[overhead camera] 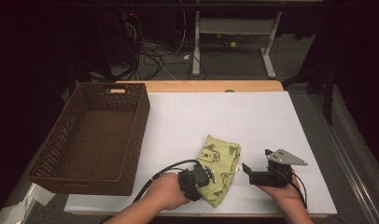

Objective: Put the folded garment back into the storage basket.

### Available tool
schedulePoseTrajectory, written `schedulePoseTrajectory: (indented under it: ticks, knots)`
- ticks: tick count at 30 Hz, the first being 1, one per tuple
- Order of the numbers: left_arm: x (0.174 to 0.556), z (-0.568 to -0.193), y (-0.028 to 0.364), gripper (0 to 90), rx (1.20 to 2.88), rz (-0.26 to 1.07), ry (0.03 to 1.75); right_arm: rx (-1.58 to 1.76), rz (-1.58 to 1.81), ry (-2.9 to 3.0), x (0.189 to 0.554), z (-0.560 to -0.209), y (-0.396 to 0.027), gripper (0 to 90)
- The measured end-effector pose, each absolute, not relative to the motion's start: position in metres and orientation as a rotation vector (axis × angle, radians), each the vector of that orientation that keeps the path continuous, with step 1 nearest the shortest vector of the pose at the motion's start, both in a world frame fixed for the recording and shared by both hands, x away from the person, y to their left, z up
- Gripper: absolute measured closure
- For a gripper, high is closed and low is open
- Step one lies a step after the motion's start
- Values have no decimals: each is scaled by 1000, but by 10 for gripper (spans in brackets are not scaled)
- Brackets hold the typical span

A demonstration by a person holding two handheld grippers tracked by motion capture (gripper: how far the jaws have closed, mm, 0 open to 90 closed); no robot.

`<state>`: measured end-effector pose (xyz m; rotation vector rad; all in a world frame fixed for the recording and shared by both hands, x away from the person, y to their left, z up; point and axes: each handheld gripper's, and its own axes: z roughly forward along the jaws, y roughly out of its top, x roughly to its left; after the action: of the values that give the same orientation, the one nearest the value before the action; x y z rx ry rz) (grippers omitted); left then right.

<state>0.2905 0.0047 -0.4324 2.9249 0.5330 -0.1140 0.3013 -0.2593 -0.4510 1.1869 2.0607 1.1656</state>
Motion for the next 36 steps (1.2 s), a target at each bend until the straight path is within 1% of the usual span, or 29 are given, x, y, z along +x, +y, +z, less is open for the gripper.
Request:
schedulePoseTrajectory:
  ticks: [4,8,9,12,18,20,21,22,25,27,28,32,33,36]
  knots:
    - [291,-432,5,741,2923,-119,529,1205,1147,2091,320,-449,-245,77]
    - [291,-432,5,741,2937,-104,496,1217,1174,2101,337,-446,-233,267]
    - [291,-432,5,741,2940,-104,493,1221,1174,2108,341,-446,-231,336]
    - [290,-432,5,740,2943,-100,485,1246,1166,2111,351,-447,-226,465]
    - [289,-433,6,740,2924,-91,487,1337,1125,2151,366,-461,-223,607]
    - [289,-433,6,740,2928,-93,479,1346,1117,2164,367,-463,-223,775]
    - [289,-433,6,740,2922,-96,485,1328,1111,2167,367,-463,-224,829]
    - [290,-433,7,740,2936,-94,467,1326,1116,2157,366,-461,-224,849]
    - [291,-433,7,739,2932,-102,462,1311,1126,2136,364,-455,-228,857]
    - [290,-434,7,740,2908,-110,492,1330,1127,2131,364,-453,-231,853]
    - [292,-433,7,740,2935,-104,458,1337,1107,2139,364,-454,-232,853]
    - [289,-434,7,739,2912,-91,485,1364,1048,2163,364,-465,-230,838]
    - [288,-434,7,739,2911,-89,485,1360,1046,2162,364,-466,-230,817]
    - [290,-433,7,739,2937,-82,455,1354,1063,2146,363,-461,-232,669]
